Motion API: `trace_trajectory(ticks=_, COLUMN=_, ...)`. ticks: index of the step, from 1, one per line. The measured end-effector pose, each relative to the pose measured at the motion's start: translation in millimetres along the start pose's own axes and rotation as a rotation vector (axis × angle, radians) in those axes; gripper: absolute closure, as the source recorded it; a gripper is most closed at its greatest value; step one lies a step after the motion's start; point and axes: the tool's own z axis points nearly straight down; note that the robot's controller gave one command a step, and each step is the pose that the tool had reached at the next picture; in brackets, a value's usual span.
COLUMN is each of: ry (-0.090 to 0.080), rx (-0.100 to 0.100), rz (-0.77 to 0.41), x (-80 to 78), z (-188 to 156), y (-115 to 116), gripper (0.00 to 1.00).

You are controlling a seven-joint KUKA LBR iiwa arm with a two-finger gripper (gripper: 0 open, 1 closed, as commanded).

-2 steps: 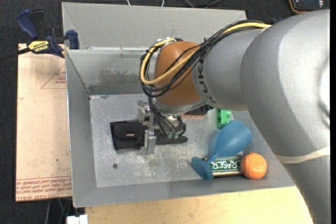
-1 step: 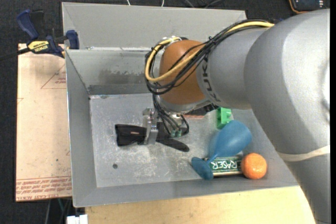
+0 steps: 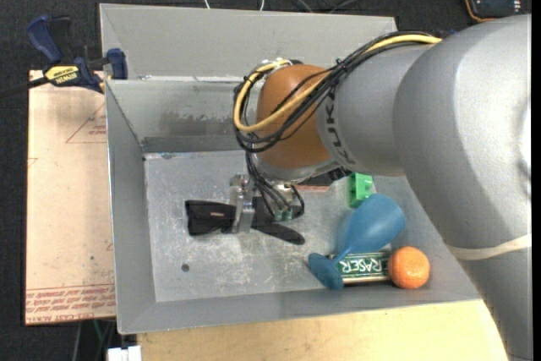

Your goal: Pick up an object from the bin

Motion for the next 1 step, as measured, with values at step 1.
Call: trace_trajectory(ticks=1, ry=0.010, rx=0.002, rz=-0.001, x=2.7, z=-34.5, y=-0.5, gripper=1.00)
